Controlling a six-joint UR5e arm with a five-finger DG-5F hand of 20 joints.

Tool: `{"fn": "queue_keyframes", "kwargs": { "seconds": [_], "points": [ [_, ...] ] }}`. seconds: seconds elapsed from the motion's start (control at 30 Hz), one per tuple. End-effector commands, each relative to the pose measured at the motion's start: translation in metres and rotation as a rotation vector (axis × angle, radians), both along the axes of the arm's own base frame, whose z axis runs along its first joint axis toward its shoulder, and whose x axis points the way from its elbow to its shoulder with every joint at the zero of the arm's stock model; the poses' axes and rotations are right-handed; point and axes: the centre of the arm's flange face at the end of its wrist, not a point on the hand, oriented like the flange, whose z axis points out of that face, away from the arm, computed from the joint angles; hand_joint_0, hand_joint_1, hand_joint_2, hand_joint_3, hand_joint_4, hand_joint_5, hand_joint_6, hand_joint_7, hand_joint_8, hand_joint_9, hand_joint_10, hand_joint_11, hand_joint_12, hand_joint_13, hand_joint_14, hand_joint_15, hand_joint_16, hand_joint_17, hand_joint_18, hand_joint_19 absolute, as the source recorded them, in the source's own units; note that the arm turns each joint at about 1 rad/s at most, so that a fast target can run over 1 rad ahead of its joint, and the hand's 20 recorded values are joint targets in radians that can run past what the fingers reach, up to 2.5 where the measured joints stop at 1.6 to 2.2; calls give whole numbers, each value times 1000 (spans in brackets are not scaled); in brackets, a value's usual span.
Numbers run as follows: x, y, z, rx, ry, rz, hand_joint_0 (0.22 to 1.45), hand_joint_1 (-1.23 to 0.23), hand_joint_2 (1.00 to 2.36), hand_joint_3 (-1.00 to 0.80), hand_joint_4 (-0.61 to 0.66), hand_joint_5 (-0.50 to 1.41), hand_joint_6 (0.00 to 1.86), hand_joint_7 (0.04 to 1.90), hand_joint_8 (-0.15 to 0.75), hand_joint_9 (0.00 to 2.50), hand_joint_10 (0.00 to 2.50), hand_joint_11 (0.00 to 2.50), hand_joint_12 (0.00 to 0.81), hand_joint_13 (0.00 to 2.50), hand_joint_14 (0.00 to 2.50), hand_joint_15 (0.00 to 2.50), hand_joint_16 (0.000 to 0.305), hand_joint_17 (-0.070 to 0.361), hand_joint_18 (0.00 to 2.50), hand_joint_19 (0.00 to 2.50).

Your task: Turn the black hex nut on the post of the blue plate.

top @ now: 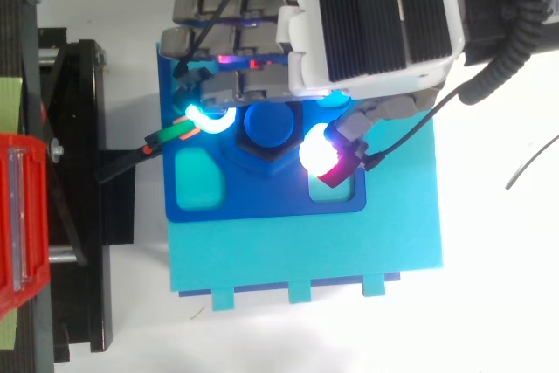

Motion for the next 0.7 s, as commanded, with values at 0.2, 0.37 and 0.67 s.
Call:
{"fn": "queue_keyframes", "kwargs": {
  "seconds": [0.2, 0.37, 0.67],
  "points": [
    [0, -1, 0, 1, 0, -1, 454, -853, 1000, -500, 163, -189, 503, 979, 194, 224, 2, 62, 329, 1, 0, 49, 50, 113, 0, 115],
    [0, -1, 0, -1, -1, -1, 464, -853, 1000, -500, 159, -187, 502, 1002, 192, 227, 2, 68, 327, 1, 1, 49, 49, 111, 0, 113],
    [0, -1, 0, 1, -2, 0, 479, -849, 1000, -500, 155, -180, 503, 1039, 189, 230, 1, 72, 321, 2, 1, 46, 48, 108, 0, 113]
  ]
}}
